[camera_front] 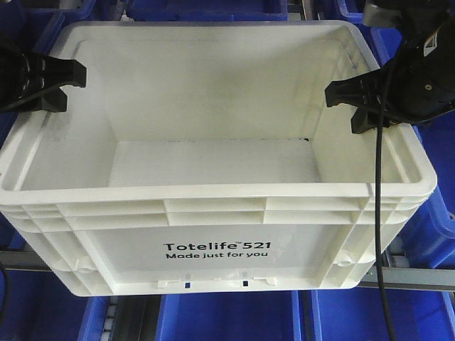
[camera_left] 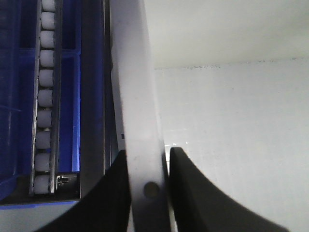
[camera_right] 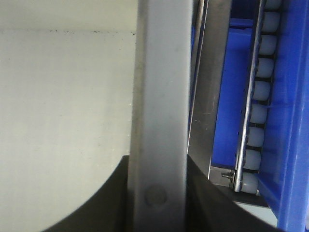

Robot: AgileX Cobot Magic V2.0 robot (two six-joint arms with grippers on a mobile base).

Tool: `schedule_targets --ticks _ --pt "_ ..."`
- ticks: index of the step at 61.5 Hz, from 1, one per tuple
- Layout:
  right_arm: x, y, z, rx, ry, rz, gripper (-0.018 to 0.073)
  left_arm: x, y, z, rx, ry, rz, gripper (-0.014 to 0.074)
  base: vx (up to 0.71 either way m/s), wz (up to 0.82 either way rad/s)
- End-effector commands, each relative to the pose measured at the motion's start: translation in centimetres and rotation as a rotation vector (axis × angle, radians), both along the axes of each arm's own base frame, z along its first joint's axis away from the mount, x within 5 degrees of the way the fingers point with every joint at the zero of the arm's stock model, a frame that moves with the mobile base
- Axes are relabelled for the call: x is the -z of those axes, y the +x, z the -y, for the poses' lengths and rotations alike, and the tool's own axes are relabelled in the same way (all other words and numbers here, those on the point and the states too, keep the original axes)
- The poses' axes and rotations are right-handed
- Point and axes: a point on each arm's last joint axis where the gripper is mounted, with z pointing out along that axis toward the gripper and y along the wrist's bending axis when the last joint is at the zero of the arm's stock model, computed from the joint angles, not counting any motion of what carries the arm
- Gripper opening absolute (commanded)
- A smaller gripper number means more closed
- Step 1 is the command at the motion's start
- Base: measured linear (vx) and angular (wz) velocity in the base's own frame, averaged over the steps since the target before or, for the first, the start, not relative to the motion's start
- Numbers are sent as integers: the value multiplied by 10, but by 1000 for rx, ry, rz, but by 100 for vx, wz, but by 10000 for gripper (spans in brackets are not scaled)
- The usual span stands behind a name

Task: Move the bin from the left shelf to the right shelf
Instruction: 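Lower the white tote onto the roller lane between blue bins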

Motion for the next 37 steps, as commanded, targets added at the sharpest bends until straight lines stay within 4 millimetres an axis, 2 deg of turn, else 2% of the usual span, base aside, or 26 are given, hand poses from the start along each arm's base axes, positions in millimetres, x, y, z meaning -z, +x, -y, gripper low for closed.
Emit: schedule_targets --ticks 1,8,19,37 --pt "-33 -6 8 -4 -5 198 50 -26 -4 -8 -5 29 183 -6 0 0" --pt "-30 -3 9 -2 -30 195 50 -21 4 -7 -8 57 168 -6 0 0" --pt "-17 11 7 3 -54 169 50 -5 26 -7 -12 145 156 -6 0 0" --pt "4 40 -2 46 -25 188 50 10 61 -2 15 235 259 -6 0 0"
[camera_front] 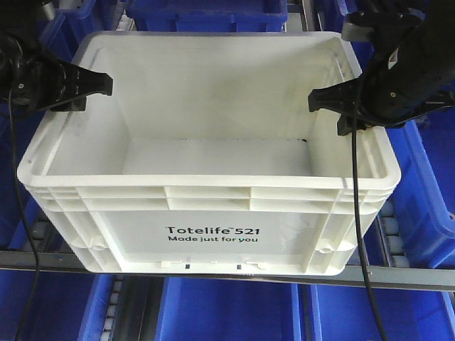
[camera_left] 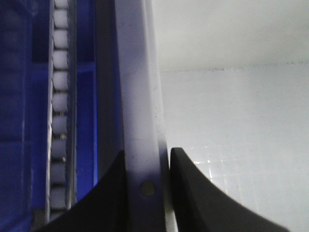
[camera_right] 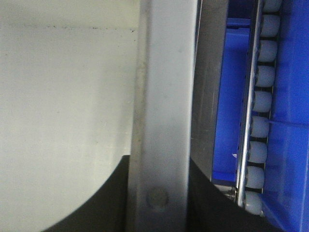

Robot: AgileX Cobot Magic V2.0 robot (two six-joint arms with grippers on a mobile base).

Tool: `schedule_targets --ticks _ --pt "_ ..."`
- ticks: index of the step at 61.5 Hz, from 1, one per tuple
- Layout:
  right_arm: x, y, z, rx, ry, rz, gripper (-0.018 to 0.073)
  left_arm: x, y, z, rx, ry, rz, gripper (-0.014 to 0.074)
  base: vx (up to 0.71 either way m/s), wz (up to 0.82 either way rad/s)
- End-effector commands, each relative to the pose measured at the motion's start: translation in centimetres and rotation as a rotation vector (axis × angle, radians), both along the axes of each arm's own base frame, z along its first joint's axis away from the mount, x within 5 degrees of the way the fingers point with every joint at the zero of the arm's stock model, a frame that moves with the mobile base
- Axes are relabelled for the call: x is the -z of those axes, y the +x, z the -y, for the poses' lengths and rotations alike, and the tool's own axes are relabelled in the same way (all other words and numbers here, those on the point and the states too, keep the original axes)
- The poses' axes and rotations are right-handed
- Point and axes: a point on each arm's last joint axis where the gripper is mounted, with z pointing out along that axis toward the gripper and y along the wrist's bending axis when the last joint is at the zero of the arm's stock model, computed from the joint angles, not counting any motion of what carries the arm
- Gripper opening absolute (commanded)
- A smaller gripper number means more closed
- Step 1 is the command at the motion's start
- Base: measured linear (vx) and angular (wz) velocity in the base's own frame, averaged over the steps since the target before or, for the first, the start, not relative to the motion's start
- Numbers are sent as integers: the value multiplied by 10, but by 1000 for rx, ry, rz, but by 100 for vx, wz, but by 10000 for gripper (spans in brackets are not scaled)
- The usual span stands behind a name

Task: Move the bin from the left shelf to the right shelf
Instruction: 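Lower the white tote onto the roller lane between blue bins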

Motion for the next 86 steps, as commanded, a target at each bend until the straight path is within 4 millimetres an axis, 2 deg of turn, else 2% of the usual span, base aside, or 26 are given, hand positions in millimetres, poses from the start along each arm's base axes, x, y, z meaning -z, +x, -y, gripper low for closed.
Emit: schedule_targets --ticks 1,27,42,62,73,86 --pt "-29 6 5 3 1 205 50 -27 10 -9 37 131 241 -6 0 0" --pt "-7 33 3 12 -59 248 50 -7 46 5 105 133 356 -6 0 0" --pt "0 37 2 11 -66 232 53 2 51 7 102 132 323 -6 0 0" --pt "12 43 0 9 -79 191 85 11 46 2 73 163 210 4 0 0" --pt "12 44 0 8 -79 193 201 12 46 2 70 165 196 75 0 0" --pt "12 44 0 8 -77 194 454 12 45 1 68 168 190 289 0 0"
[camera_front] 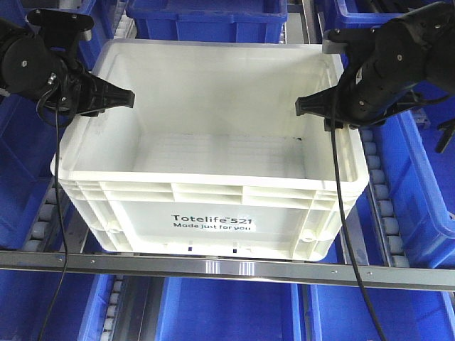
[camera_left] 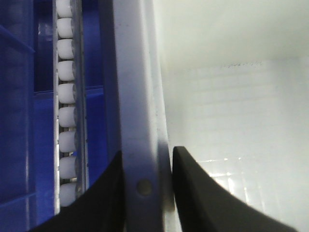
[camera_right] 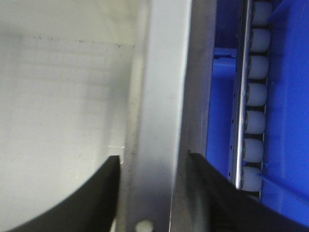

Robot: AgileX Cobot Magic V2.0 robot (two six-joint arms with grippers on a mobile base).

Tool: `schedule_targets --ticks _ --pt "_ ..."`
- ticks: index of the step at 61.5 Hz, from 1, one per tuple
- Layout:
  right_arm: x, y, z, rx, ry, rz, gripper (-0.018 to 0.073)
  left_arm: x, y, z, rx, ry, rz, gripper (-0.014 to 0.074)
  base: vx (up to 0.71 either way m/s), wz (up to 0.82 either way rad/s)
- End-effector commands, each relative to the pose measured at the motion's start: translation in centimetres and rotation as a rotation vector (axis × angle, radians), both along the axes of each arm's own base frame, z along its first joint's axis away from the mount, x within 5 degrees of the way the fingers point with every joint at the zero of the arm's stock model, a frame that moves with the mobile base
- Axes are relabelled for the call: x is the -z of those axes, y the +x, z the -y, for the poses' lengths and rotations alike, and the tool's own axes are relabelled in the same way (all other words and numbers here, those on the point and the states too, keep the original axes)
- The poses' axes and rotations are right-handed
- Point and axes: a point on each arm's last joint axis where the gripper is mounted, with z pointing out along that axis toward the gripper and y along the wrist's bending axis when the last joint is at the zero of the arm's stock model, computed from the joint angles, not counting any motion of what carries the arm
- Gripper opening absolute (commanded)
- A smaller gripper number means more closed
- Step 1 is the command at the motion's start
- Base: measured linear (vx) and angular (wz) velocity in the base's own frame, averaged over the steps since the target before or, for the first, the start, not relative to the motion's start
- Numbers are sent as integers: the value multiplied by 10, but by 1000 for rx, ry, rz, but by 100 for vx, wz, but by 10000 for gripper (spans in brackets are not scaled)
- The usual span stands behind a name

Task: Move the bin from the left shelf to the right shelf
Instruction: 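Lower the white tote onto the roller lane between blue bins, then open both grippers and lift them off the tote's side rims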

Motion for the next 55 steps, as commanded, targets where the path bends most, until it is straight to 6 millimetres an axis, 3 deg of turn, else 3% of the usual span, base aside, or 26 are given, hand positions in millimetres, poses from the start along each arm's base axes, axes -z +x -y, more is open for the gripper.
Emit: schedule_targets --ticks 1,9,16,37,47,55 --pt "-31 -3 5 -14 7 129 461 -34 -4 -7 33 52 147 306 0 0" --pt "-31 -2 4 -17 10 136 578 -38 -7 -8 30 55 146 440 0 0" --pt "-42 -6 5 -23 22 181 619 -46 -14 -10 26 53 157 525 0 0" --pt "-79 -34 14 -75 10 289 588 -75 -54 -14 112 20 123 557 0 0" --pt "-73 -69 23 -120 5 345 585 -80 -90 -14 189 -53 159 557 0 0" --pt "-70 -115 36 -140 10 384 585 -82 -131 -21 203 -126 191 557 0 0"
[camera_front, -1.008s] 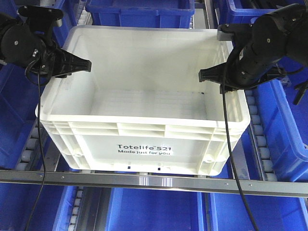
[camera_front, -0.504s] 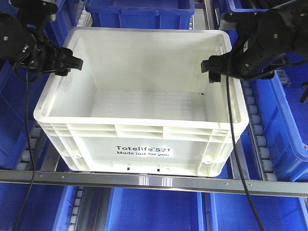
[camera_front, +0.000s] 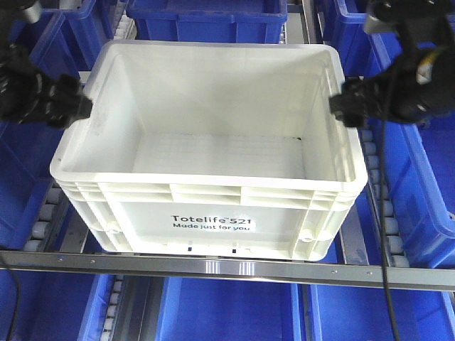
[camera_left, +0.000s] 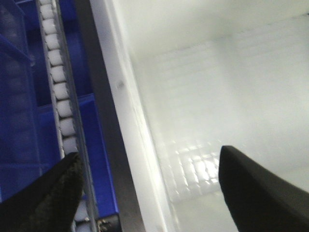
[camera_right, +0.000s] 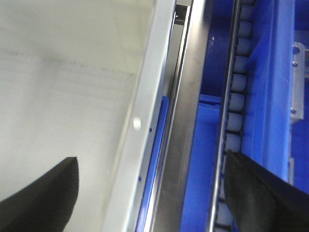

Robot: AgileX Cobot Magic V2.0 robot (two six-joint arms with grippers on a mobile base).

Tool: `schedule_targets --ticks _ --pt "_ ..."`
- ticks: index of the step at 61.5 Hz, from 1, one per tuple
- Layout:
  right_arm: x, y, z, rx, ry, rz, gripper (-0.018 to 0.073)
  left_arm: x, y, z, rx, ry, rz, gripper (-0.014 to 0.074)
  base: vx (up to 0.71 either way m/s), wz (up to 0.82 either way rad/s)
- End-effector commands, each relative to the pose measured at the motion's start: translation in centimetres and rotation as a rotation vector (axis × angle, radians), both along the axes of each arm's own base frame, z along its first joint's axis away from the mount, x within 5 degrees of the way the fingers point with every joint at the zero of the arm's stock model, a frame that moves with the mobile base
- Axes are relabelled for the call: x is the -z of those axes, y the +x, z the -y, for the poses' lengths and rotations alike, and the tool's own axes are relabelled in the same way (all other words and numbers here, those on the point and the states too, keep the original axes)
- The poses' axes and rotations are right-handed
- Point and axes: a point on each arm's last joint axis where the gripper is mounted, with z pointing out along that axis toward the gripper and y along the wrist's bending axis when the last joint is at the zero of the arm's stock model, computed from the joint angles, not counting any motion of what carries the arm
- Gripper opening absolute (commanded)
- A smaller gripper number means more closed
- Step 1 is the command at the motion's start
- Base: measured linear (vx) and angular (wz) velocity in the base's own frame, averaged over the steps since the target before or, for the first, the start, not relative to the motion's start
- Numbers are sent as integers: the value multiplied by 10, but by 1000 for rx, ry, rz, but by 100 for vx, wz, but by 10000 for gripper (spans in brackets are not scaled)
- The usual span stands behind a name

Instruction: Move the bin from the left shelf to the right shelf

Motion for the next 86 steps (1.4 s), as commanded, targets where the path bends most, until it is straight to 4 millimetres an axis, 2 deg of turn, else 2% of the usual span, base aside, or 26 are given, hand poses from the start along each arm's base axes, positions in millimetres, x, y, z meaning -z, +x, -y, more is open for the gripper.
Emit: schedule_targets --ticks 1,11,21,30,38,48,54,82,86 --pt "-21 -35 12 -31 11 159 585 -23 -31 -4 18 -93 133 557 0 0" --pt "-13 -90 29 -54 -6 205 585 -19 -81 -16 25 -150 176 557 0 0" --pt "1 -139 43 -66 -2 235 585 -3 -127 -29 27 -164 209 557 0 0" --pt "15 -175 52 -112 -16 260 585 11 -162 -39 30 -175 253 557 0 0" --pt "25 -196 56 -148 -13 280 585 19 -182 -45 32 -185 302 557 0 0" --pt "32 -206 59 -146 -12 299 571 18 -193 -48 34 -197 346 550 0 0" --pt "33 -207 59 -146 -13 295 517 18 -193 -48 34 -196 343 511 0 0" --pt "33 -206 59 -146 -13 299 6 18 -192 -48 34 -196 342 158 0 0" --pt "33 -206 59 -146 -13 299 -14 18 -192 -48 34 -196 342 127 0 0"
